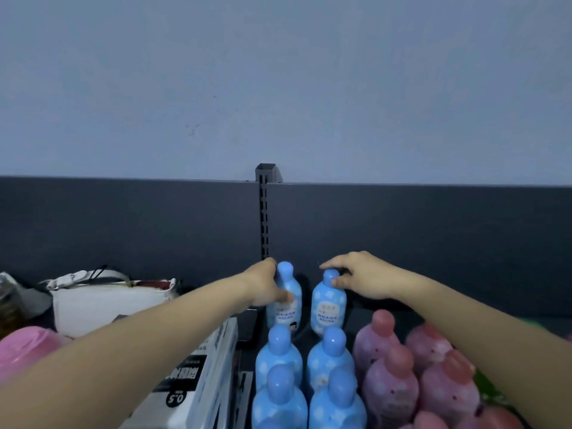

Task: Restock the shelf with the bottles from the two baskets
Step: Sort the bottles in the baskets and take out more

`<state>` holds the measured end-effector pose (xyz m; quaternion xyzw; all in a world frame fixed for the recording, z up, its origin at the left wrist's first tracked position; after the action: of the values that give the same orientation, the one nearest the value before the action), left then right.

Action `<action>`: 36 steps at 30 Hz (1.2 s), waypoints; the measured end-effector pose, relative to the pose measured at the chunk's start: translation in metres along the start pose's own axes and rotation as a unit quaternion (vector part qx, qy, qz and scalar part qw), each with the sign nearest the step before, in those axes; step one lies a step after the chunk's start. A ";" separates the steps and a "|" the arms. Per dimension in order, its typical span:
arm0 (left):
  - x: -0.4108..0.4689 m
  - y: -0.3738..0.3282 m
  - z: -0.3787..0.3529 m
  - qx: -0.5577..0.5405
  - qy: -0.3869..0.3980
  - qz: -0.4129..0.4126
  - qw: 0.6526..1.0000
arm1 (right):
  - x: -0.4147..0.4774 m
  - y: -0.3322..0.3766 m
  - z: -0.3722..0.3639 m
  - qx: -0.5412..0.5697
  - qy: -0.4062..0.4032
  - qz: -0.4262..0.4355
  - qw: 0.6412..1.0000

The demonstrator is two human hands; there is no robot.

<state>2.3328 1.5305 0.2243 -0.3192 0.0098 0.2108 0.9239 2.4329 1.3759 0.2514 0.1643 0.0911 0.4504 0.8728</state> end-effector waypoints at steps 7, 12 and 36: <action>0.010 -0.002 -0.005 0.069 0.021 -0.024 0.997 | 0.002 0.000 -0.003 -0.002 -0.018 -0.012 1.000; 0.010 -0.004 -0.007 0.077 0.062 -0.069 0.993 | 0.003 0.000 -0.002 0.013 -0.016 -0.017 1.000; -0.038 -0.001 -0.003 0.105 0.102 -0.105 0.984 | -0.045 0.035 -0.010 -0.007 0.064 0.041 0.997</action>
<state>2.2994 1.5132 0.2281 -0.2393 0.0929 0.0764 0.9635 2.3776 1.3599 0.2558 0.1326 0.1371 0.4962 0.8470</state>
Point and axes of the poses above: each hand's wrist, its own x-axis towards the middle knuckle, its own z-axis out of the back of the hand, y = z × x, the point moved 5 cm from there along x, towards the middle knuckle
